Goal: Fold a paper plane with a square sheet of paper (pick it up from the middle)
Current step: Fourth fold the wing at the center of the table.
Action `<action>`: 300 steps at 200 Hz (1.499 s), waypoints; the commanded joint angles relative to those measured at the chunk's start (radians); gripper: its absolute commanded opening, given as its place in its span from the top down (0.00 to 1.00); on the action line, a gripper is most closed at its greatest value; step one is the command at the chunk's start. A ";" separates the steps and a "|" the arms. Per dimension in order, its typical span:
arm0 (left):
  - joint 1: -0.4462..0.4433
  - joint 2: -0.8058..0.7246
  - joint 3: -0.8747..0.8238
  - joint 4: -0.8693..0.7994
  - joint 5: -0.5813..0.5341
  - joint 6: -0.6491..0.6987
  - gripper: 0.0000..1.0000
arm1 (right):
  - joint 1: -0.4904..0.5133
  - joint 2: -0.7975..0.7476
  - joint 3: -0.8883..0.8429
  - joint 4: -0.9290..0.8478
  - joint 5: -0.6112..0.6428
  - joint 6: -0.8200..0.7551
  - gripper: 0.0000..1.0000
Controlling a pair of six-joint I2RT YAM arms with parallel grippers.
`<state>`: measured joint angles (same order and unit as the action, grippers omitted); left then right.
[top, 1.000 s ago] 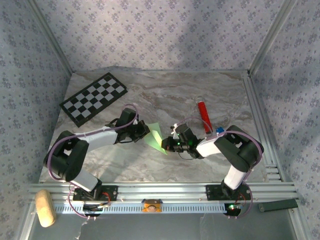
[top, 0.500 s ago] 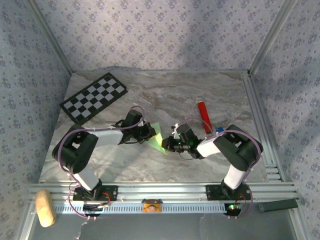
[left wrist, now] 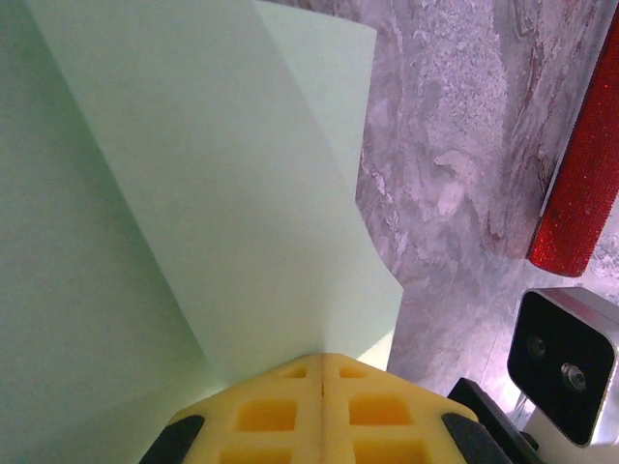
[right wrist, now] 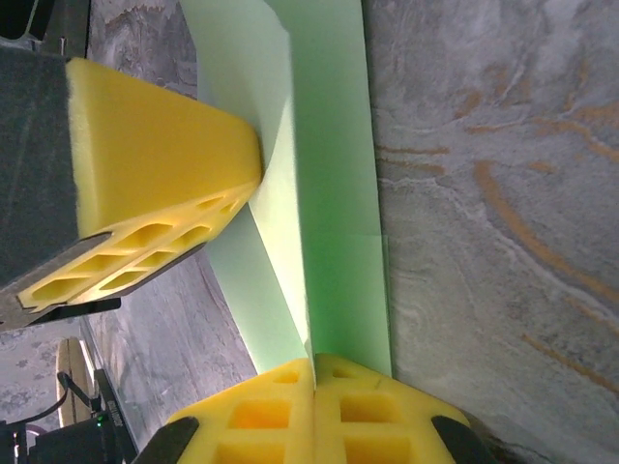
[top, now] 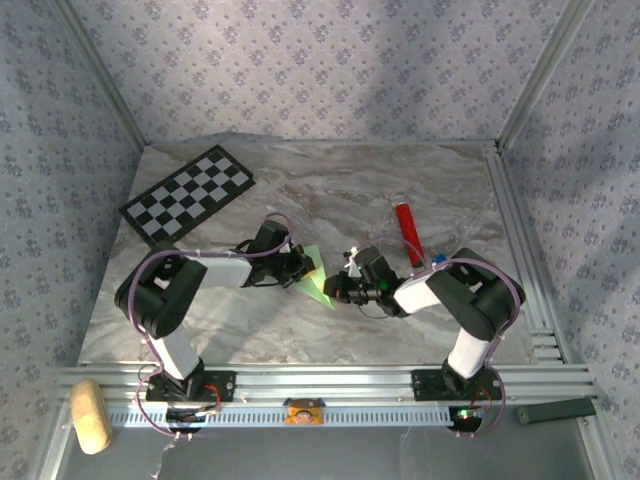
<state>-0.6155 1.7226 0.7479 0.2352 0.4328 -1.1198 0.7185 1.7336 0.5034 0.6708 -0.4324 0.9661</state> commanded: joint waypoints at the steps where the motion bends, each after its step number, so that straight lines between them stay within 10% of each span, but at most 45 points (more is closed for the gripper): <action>1: -0.004 0.014 0.030 -0.012 -0.016 -0.003 0.95 | -0.003 0.061 -0.010 -0.081 0.029 0.012 1.00; 300: -0.005 0.081 0.075 -0.117 -0.085 0.017 0.95 | -0.029 0.092 0.014 -0.151 -0.007 0.037 0.99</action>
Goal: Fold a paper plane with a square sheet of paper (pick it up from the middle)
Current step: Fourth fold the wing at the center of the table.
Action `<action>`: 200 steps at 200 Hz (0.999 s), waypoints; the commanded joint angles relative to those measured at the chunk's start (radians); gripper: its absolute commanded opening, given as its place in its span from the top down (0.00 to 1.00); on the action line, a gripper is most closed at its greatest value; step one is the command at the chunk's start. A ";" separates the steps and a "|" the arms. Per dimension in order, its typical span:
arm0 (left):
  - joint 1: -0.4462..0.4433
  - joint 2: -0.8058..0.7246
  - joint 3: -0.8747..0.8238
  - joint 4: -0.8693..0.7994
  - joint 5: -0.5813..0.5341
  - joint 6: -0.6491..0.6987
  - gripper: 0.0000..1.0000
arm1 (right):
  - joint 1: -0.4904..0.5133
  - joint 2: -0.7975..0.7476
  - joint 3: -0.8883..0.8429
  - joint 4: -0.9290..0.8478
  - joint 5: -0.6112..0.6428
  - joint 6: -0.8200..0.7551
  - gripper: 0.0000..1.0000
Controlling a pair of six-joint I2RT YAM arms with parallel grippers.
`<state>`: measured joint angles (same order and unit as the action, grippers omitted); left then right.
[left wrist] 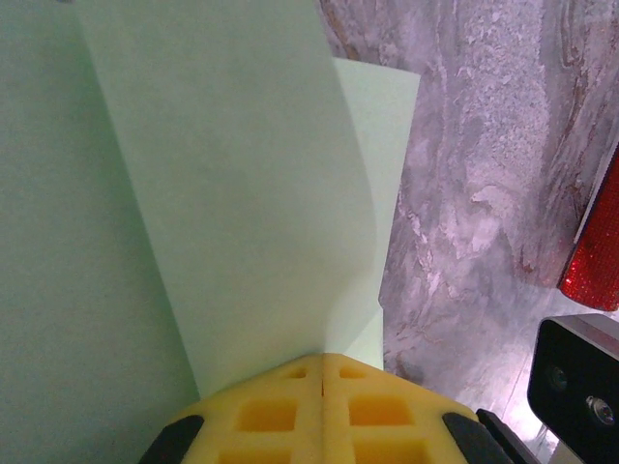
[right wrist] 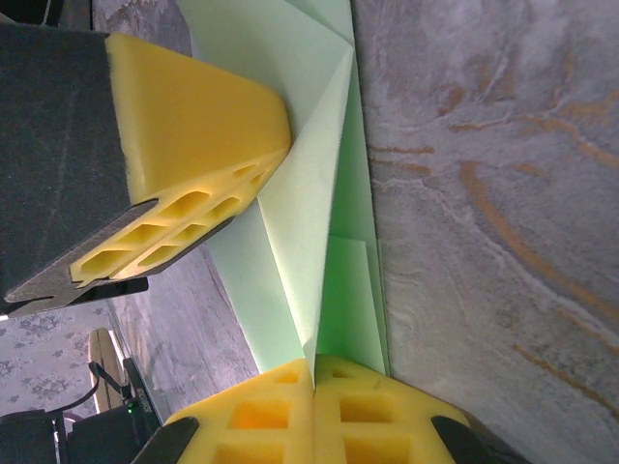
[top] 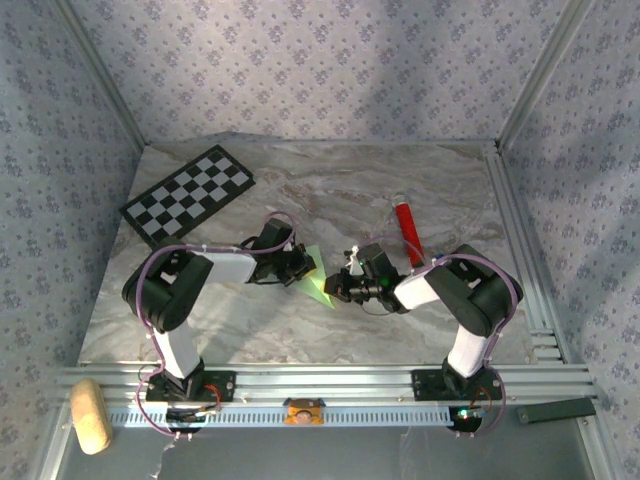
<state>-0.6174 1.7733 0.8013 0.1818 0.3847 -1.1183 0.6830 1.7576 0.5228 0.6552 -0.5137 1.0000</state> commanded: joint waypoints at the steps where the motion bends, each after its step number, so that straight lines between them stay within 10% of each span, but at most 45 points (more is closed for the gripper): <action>1: -0.004 0.030 0.022 -0.065 -0.037 0.015 0.95 | 0.006 0.068 -0.006 -0.135 0.074 0.003 0.99; 200: -0.003 0.039 0.006 -0.094 -0.036 0.031 0.97 | 0.044 -0.091 -0.047 -0.299 0.075 -0.046 0.88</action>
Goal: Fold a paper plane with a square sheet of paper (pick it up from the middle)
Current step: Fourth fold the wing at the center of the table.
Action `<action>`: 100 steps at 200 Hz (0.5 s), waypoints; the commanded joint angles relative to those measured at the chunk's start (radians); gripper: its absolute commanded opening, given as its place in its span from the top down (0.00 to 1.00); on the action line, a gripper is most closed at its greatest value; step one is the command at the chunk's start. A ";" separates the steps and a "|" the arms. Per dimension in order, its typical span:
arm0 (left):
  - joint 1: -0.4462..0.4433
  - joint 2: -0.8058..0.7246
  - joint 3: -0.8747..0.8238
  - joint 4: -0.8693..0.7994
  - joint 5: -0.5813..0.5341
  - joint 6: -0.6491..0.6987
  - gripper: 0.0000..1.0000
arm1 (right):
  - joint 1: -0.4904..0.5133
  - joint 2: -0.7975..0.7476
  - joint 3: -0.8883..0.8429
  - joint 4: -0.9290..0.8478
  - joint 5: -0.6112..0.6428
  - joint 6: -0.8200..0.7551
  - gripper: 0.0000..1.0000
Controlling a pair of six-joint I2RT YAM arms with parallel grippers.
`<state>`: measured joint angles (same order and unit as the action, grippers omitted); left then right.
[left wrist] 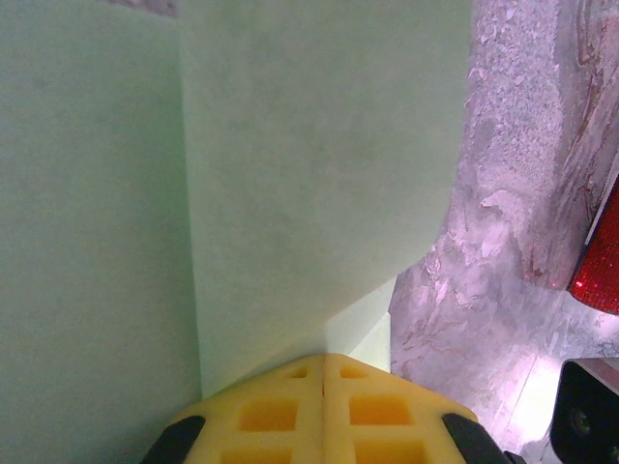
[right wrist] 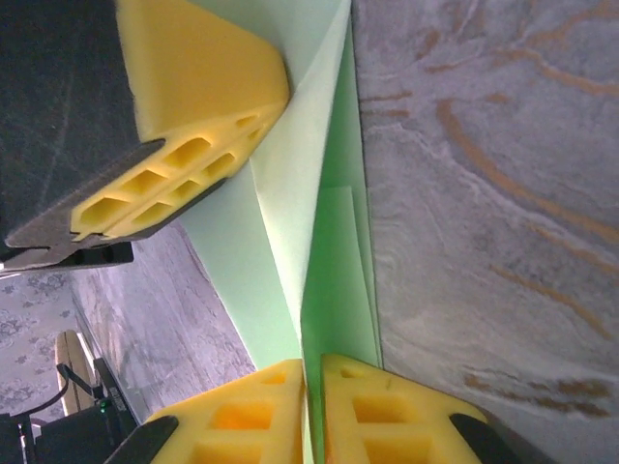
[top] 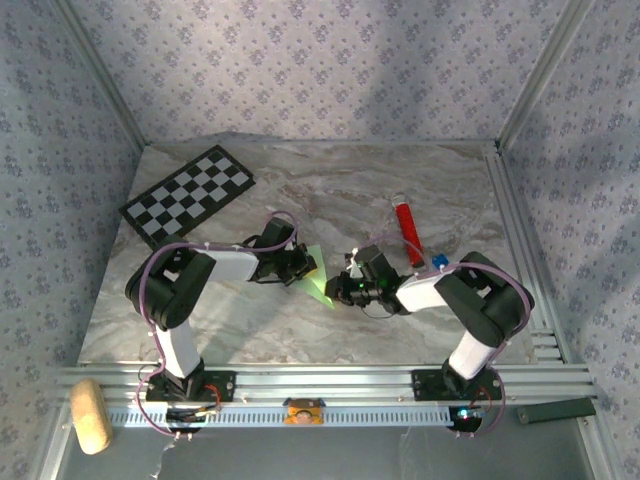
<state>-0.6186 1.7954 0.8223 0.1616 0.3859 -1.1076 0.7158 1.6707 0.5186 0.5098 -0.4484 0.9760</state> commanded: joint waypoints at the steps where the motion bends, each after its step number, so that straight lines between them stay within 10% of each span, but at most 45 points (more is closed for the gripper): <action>1: -0.001 0.017 -0.016 -0.074 -0.037 0.020 0.97 | 0.012 -0.004 -0.043 -0.155 0.010 -0.022 0.88; 100: -0.003 0.013 -0.029 -0.056 -0.039 0.017 0.97 | 0.012 -0.067 -0.046 -0.235 0.012 -0.042 0.87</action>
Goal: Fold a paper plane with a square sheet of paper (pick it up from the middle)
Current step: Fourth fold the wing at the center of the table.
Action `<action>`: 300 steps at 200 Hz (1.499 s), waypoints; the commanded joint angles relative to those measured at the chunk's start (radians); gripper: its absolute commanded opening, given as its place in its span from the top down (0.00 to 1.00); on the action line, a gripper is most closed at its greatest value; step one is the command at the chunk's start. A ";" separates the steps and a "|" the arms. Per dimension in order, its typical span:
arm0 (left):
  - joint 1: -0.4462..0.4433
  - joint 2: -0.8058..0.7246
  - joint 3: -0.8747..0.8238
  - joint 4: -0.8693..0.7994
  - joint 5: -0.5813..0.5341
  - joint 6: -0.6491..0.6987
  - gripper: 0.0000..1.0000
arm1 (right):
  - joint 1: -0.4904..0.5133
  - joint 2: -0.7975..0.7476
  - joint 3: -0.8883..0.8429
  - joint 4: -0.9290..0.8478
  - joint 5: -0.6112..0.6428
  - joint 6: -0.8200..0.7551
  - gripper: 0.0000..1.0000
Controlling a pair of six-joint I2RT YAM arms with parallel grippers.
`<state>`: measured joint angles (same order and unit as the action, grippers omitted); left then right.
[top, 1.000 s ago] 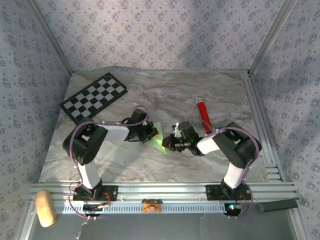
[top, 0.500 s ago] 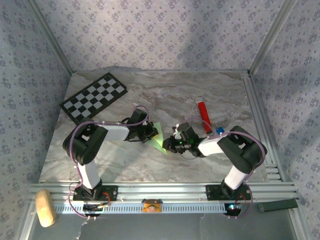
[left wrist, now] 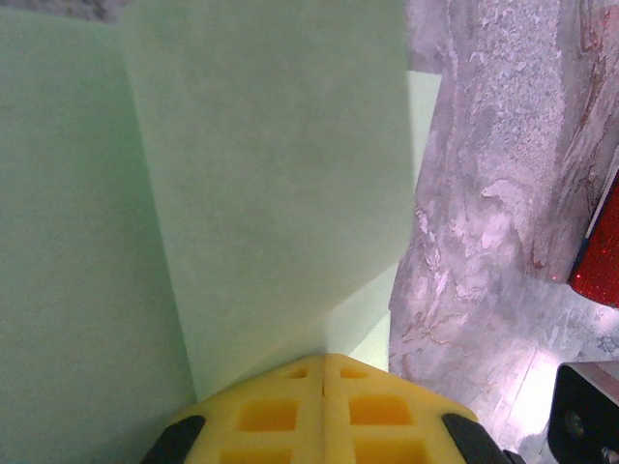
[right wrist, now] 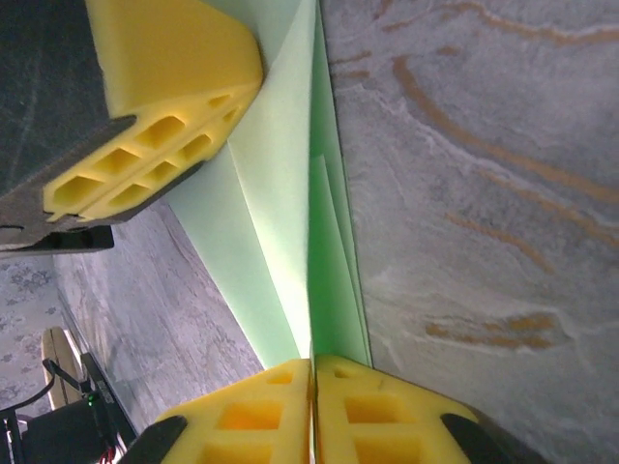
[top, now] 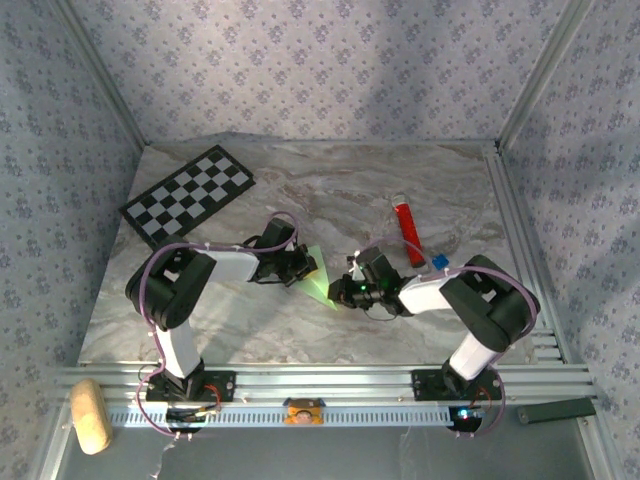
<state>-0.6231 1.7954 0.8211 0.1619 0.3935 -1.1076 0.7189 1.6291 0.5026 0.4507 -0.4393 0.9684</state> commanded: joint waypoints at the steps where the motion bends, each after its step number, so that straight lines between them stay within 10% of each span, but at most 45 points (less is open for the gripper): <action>1: 0.003 0.013 -0.028 -0.057 -0.047 0.017 0.97 | 0.009 -0.027 -0.029 -0.179 0.003 -0.036 0.86; 300: 0.009 0.016 -0.036 -0.058 -0.047 0.014 0.97 | 0.006 -0.126 -0.006 -0.431 -0.002 -0.174 0.92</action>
<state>-0.6231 1.7954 0.8146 0.1680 0.4156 -1.1080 0.7216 1.5272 0.5190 0.1772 -0.4263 0.8181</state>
